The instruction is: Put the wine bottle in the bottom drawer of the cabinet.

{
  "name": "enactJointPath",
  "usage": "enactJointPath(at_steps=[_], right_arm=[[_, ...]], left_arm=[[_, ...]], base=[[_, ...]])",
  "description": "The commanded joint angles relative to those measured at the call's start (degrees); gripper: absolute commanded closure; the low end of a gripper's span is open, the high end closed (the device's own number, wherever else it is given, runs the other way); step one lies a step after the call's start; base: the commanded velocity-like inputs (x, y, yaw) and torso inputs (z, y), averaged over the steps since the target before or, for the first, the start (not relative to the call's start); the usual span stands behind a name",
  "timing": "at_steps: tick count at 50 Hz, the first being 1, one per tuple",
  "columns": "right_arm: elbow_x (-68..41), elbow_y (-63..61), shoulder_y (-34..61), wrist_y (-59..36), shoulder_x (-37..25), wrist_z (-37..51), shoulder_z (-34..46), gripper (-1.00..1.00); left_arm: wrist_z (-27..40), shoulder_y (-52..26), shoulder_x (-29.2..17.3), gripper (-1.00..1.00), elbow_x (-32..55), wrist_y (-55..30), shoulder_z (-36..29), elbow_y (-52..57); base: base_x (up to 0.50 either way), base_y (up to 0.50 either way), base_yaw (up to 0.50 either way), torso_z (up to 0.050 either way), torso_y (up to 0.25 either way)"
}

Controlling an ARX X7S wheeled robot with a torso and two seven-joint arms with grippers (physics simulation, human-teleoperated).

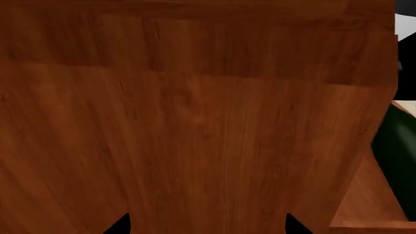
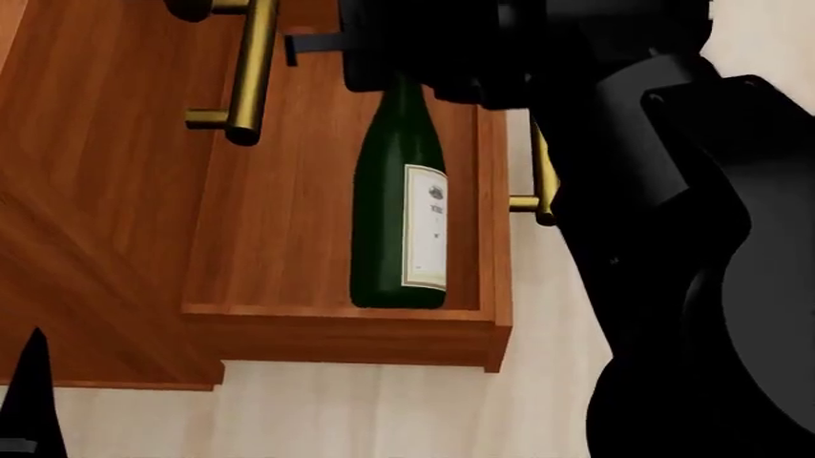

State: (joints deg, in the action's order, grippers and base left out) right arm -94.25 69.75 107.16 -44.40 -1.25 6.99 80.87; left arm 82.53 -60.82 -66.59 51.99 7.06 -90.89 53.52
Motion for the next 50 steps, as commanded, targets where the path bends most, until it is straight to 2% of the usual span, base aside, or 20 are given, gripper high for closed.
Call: enactJointPath(at_steps=[1, 13, 14, 34, 50], right_arm=[[-11.4, -1.0, -5.0, -4.1, 1.2, -0.8, 12.4, 1.0], [-10.8, -0.9, -5.9, -4.0, 1.2, -0.5, 12.7, 1.0], [-10.5, -1.0, -5.9, -4.2, 1.2, -0.8, 12.6, -1.0], [-10.6, 0.7, -4.6, -4.1, 1.2, 0.1, 12.8, -1.0], [-8.7, 1.1, -0.8, -4.1, 1.2, -2.7, 12.6, -1.0]], left_arm=[[-0.4, 0.9, -0.3, -1.0, -0.6, 1.4, 0.3, -0.5], [-0.9, 1.8, -0.4, -1.0, -1.0, 1.9, 0.3, -1.1], [-0.9, 1.8, -0.3, -1.0, -1.0, 1.8, 0.3, -1.0], [-0.6, 2.4, -0.7, -1.0, -1.2, 2.0, 0.9, -1.1], [-0.7, 2.8, -0.6, -1.0, -1.1, 1.9, 1.1, -1.3]], base=[[0.0, 0.0, 0.0, 0.0, 0.0], [0.0, 0.0, 0.0, 0.0, -0.002], [0.0, 0.0, 0.0, 0.0, -0.01], [0.0, 0.0, 0.0, 0.0, -0.004], [0.0, 0.0, 0.0, 0.0, -0.003]])
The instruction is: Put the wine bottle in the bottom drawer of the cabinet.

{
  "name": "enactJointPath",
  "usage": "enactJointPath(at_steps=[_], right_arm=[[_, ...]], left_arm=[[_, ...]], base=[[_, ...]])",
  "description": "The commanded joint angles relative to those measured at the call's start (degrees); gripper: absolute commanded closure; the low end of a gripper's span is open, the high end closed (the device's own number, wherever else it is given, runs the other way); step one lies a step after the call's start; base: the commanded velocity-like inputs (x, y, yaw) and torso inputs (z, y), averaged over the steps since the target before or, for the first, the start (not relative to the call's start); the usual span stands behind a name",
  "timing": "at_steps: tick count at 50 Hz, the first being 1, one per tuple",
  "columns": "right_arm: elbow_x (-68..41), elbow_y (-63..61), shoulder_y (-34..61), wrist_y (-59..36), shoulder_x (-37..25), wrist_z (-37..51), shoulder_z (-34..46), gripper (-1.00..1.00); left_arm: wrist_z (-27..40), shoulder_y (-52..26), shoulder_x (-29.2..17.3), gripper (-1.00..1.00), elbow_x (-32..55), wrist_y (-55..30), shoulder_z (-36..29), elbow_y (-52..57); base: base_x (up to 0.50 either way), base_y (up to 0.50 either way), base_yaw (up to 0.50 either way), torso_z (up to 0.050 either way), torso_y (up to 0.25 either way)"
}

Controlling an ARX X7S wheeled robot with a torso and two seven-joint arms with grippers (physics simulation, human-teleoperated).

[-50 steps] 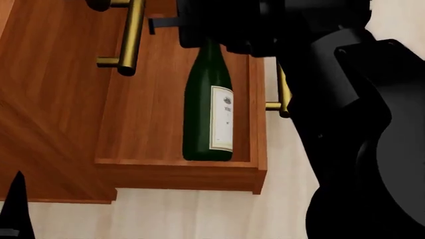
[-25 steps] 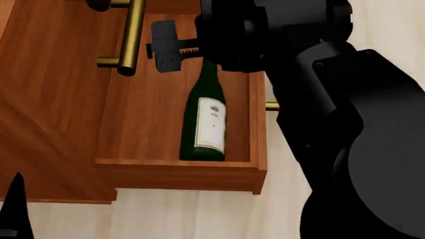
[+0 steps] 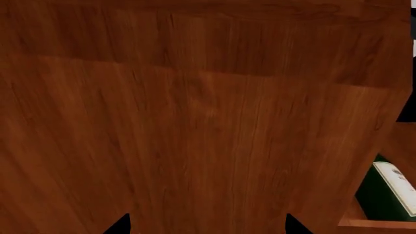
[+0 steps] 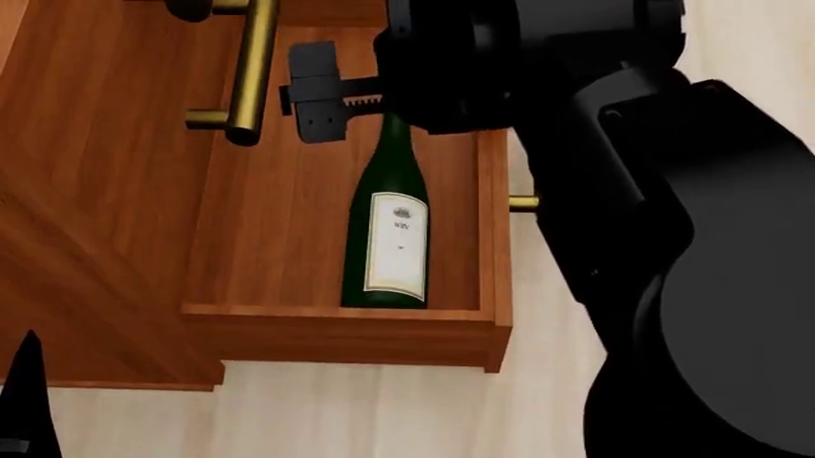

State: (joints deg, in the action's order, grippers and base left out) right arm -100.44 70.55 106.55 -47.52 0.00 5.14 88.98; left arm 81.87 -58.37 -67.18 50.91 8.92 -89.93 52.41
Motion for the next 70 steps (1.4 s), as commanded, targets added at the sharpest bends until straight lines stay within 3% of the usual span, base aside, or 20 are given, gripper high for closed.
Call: enactJointPath(at_steps=[1, 37, 40, 49, 70], right_arm=[[-2.2, 0.5, 0.1, -0.9, 0.0, -1.3, 4.6, -1.0], [6.8, 3.4, 6.6, 0.4, -0.3, -9.1, 4.0, -1.0], [5.9, -1.7, 6.4, 0.5, -3.2, -5.9, 2.8, -1.0], [-2.6, -33.3, 6.6, 1.9, -20.8, 13.4, -5.2, -1.0], [-9.7, -65.3, 5.0, 5.7, -37.9, 31.5, -11.7, -1.0]], left_arm=[[0.0, 0.3, 0.0, -1.0, 0.0, 0.0, 0.2, 0.0], [-0.1, 0.6, 0.3, -1.0, 0.1, -1.2, 1.1, 0.3], [-0.1, 0.6, 0.1, -1.0, 0.1, -1.1, 1.2, 0.4], [-0.3, 0.5, 0.2, -1.0, 0.6, -1.2, 1.5, 0.4], [0.5, 0.5, -0.5, -1.0, 0.6, -1.8, 2.2, 1.5]], base=[[0.0, 0.0, 0.0, 0.0, 0.0], [0.0, 0.0, 0.0, 0.0, 0.0], [0.0, 0.0, 0.0, 0.0, 0.0], [0.0, 0.0, 0.0, 0.0, 0.0], [0.0, 0.0, 0.0, 0.0, 0.0]])
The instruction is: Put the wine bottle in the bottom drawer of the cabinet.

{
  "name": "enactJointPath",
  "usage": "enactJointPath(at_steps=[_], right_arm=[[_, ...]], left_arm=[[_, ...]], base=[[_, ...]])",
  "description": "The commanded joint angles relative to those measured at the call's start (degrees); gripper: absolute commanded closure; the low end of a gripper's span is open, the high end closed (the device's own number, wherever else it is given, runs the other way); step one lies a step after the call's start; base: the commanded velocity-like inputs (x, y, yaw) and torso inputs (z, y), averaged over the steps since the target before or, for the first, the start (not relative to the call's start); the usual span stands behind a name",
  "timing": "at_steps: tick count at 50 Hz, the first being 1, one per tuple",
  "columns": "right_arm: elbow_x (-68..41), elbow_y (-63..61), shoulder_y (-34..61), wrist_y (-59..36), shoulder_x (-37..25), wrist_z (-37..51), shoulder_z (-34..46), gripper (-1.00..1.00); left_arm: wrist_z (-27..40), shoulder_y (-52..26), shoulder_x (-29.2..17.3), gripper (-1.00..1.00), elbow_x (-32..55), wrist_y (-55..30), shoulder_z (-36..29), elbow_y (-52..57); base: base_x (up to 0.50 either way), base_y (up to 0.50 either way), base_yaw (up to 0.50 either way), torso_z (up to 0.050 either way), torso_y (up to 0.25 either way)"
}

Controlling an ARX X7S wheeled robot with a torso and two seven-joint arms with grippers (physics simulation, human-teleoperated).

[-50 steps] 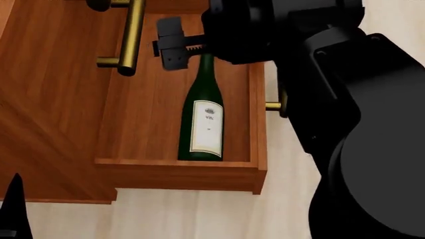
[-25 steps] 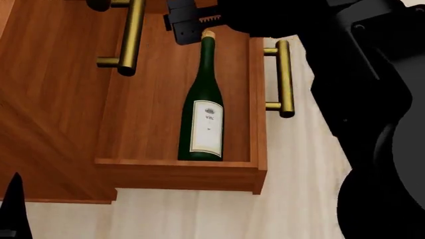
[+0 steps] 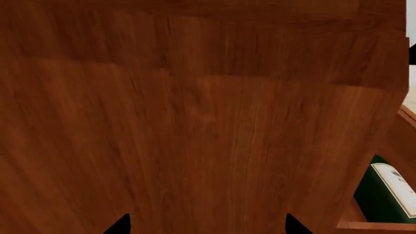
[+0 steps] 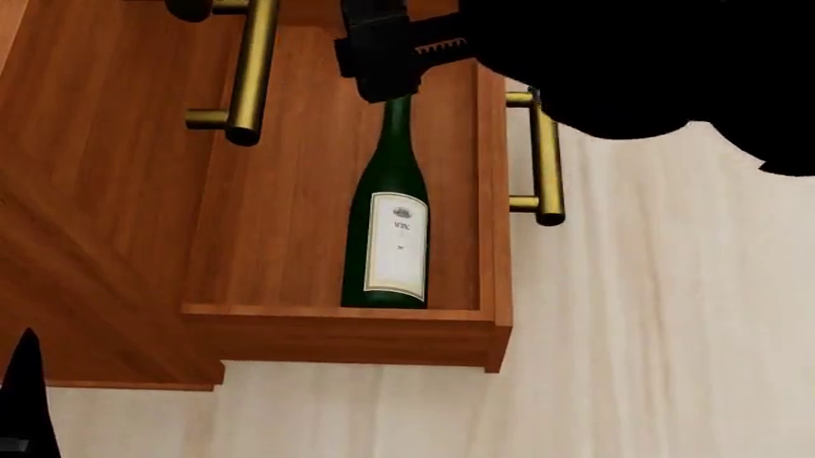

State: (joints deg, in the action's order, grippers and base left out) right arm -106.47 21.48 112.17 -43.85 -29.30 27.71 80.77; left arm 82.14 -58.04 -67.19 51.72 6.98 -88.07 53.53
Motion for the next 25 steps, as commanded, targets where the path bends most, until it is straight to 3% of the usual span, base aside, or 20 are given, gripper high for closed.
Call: enactJointPath(at_steps=[1, 15, 25], right_arm=[[-3.7, -17.7, -0.8, 2.2, -9.4, 9.7, -3.7, -1.0], [-5.6, -33.2, -5.3, 8.6, -20.3, 16.7, -7.2, -1.0], [-3.4, -47.7, -14.0, 19.1, -28.2, 20.5, -9.4, -1.0]], left_arm=[[0.7, 0.1, -1.0, -1.0, -0.6, 0.2, 0.6, 0.8], [0.8, 0.0, -1.2, -1.0, -0.2, -0.5, 0.9, 1.2], [0.5, 0.3, -2.2, -1.0, -0.4, -0.6, 1.1, 1.3]], base=[[0.0, 0.0, 0.0, 0.0, 0.0], [0.0, 0.0, 0.0, 0.0, 0.0], [0.0, 0.0, 0.0, 0.0, 0.0]])
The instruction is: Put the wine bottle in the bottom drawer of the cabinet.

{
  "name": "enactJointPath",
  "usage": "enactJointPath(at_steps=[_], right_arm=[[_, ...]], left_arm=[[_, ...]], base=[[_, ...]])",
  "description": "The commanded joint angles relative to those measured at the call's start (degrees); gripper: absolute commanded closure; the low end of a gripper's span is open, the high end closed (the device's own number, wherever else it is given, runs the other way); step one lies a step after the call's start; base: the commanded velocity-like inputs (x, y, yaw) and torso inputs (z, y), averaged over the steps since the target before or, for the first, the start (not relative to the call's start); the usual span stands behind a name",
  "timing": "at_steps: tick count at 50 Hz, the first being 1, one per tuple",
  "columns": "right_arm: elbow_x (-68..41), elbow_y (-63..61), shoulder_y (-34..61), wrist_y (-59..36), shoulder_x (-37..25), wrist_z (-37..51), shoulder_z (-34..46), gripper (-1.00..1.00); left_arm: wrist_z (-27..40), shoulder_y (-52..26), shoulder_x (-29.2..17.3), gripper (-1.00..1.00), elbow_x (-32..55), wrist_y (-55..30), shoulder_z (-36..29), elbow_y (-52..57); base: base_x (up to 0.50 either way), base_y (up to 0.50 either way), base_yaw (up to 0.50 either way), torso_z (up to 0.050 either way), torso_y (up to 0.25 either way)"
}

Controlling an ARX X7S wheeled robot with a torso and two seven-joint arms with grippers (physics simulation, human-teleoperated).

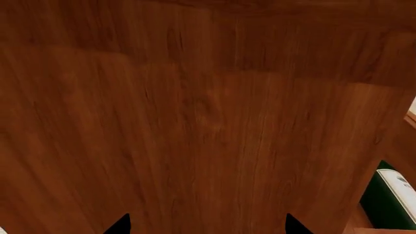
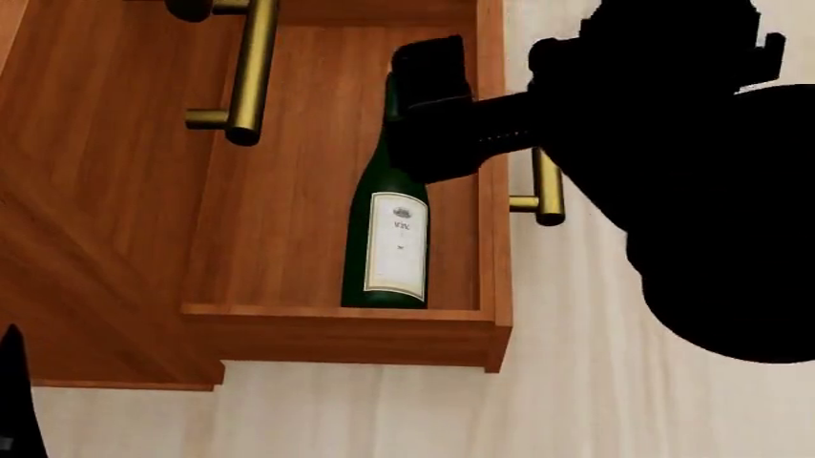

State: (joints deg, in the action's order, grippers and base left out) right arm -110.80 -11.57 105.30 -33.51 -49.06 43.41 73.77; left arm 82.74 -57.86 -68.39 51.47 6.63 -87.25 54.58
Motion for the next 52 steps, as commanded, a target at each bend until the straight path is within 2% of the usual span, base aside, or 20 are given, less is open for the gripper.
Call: enactJointPath(at_steps=[1, 15, 19, 28, 35, 39, 45, 52], right_arm=[[1.2, -15.5, -7.9, 9.4, -8.8, 4.9, -2.3, -1.0], [8.9, -29.2, -16.2, 18.2, -18.0, 12.2, -2.3, -1.0], [11.4, -30.3, -19.7, 21.8, -19.7, 11.0, -1.8, -1.0], [19.3, -38.0, -26.7, 28.5, -23.9, 13.0, -0.3, -1.0], [25.9, -41.7, -31.8, 32.4, -25.7, 14.7, 1.4, -1.0], [34.0, -43.9, -37.7, 38.2, -26.7, 16.8, 3.4, -1.0], [37.2, -43.8, -39.9, 40.4, -26.9, 17.2, 4.1, -1.0], [38.4, -46.4, -39.2, 38.5, -27.9, 20.6, 3.7, -1.0]], left_arm=[[-0.5, 0.2, -1.3, -1.0, 0.0, 0.3, 0.3, 0.0], [0.3, -1.1, -3.8, -1.0, 1.0, -0.7, 1.4, 2.2], [0.5, -0.8, -4.6, -1.0, 0.7, -0.1, 1.4, 2.4], [1.2, -1.0, -3.3, -1.0, 0.5, -1.9, 1.3, 3.2], [1.3, -1.3, -2.6, -1.0, 0.7, -2.8, 1.3, 3.6], [1.4, -1.3, -2.3, -1.0, 0.5, -3.5, 1.1, 4.1], [1.2, -1.4, -2.5, -1.0, 0.3, -3.0, 1.1, 4.5], [0.2, -2.6, -2.7, -1.0, 1.7, -2.7, 0.1, 5.2]], base=[[0.0, 0.0, 0.0, 0.0, 0.0], [0.0, 0.0, 0.0, 0.0, 0.0], [0.0, 0.0, 0.0, 0.0, 0.0], [0.0, 0.0, 0.0, 0.0, 0.0], [0.0, 0.0, 0.0, 0.0, 0.0], [0.0, 0.0, 0.0, 0.0, 0.0], [0.0, 0.0, 0.0, 0.0, 0.0], [0.0, 0.0, 0.0, 0.0, 0.0]])
